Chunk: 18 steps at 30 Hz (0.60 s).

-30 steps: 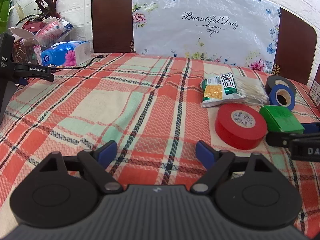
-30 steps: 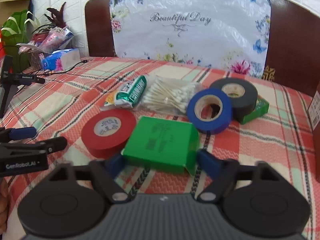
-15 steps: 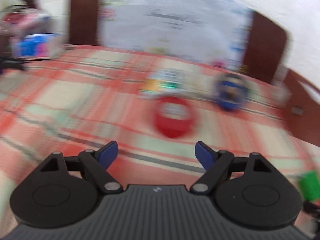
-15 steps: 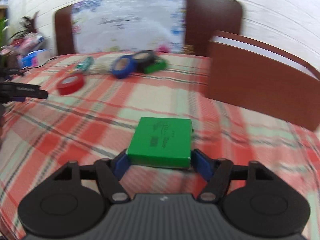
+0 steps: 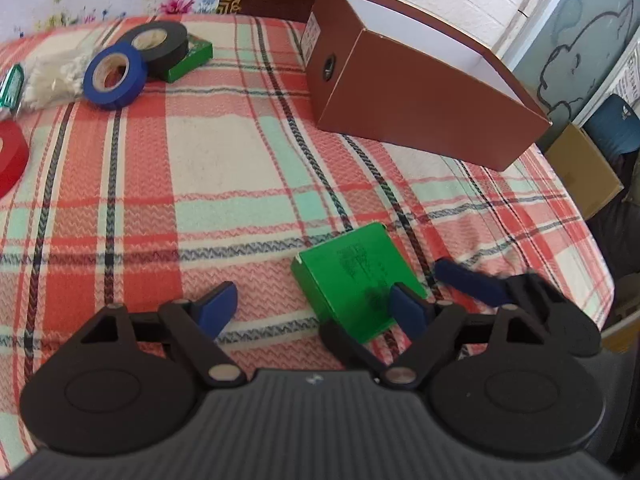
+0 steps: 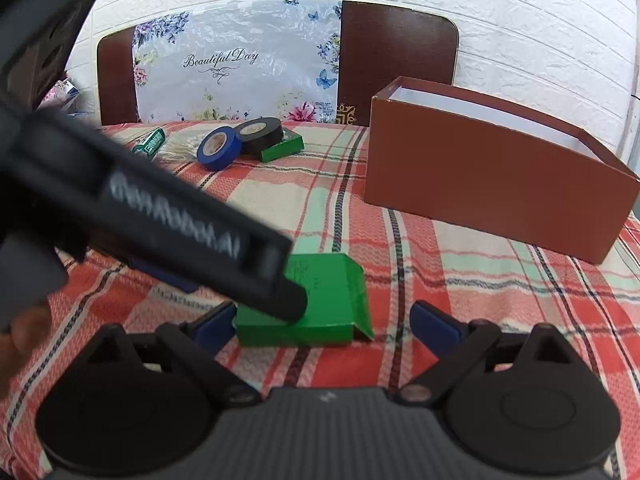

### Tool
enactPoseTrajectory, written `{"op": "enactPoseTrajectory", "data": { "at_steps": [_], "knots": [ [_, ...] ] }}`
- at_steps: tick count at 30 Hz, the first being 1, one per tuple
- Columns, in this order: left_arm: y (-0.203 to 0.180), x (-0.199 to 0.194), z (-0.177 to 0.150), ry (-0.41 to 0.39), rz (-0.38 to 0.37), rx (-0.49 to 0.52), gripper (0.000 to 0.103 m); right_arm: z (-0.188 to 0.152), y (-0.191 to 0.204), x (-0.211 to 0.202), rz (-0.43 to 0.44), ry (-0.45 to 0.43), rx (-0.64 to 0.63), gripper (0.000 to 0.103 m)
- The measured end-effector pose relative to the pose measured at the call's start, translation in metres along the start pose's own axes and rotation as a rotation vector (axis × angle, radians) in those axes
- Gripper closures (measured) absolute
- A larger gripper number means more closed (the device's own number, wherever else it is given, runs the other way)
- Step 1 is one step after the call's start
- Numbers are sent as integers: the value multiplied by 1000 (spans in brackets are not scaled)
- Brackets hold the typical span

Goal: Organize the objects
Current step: 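Carry the green box into the brown box and release it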

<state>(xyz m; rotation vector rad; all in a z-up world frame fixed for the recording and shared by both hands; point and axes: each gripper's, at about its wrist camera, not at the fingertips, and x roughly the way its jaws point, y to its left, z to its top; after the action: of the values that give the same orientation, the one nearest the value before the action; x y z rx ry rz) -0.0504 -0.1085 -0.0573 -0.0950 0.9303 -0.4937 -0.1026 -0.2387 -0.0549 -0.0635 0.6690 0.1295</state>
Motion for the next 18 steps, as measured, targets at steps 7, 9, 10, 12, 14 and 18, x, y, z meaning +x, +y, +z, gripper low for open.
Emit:
{"op": "enactPoseTrajectory", "data": {
  "at_steps": [7, 9, 10, 12, 14, 18],
  "knots": [
    [-32, -18, 25, -58, -43, 56, 59, 0, -15, -8, 76, -77, 71, 41],
    [-54, -25, 39, -114, -52, 117, 59, 5, -26, -20, 43, -156, 97, 41],
    [-66, -27, 48, -141, -67, 145, 59, 10, -33, -25, 16, -199, 105, 41],
    [-88, -24, 71, -174, -109, 175, 59, 20, -50, -32, -49, -277, 113, 40],
    [-109, -14, 96, -182, -147, 180, 59, 33, -73, -33, -110, -332, 124, 40],
    [-158, 21, 139, -228, -173, 218, 59, 57, -128, -24, -209, -399, 178, 40]
  ]
}}
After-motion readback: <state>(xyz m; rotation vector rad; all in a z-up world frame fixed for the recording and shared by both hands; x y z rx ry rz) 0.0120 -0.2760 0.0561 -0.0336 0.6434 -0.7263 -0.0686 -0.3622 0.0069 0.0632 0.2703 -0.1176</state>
